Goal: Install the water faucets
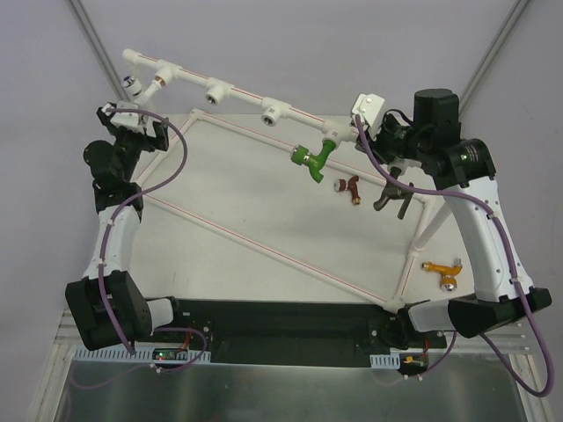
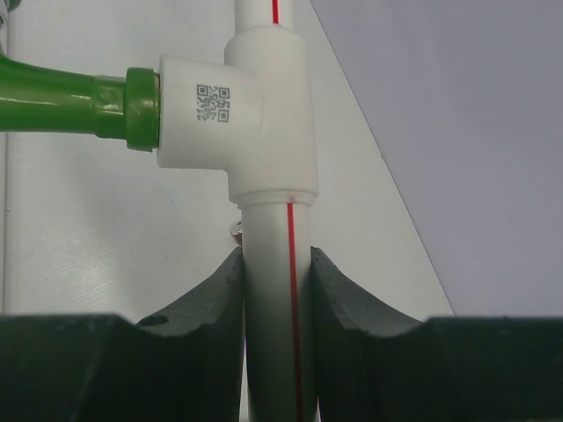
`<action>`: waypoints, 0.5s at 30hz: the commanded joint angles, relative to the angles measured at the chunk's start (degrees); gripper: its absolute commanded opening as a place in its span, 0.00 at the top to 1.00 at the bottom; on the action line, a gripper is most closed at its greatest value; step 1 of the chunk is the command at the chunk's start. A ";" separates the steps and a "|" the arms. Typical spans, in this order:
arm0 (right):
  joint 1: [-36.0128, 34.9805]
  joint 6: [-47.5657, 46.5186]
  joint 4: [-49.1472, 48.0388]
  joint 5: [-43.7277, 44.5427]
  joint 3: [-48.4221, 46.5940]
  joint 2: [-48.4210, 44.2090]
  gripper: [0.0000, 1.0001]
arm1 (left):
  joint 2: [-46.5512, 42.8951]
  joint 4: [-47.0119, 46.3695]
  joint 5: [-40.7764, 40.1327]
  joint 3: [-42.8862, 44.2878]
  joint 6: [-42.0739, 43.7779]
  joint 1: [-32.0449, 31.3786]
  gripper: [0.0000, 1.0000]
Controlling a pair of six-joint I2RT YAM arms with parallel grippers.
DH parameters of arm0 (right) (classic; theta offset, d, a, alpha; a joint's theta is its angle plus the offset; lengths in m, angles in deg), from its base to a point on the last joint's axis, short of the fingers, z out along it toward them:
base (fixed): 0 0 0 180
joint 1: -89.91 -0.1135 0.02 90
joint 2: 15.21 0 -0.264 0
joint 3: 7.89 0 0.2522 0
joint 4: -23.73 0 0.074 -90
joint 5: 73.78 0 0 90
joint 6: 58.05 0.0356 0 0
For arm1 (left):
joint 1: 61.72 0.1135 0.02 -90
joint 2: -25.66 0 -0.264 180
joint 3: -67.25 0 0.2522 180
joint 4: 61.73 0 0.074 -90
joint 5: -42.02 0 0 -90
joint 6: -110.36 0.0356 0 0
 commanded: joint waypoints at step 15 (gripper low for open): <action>-1.17 0.20 -1.54 -1.17 1.14 -1.82 0.98 | 17.78 -38.50 38.03 11.15 -61.56 19.93 0.24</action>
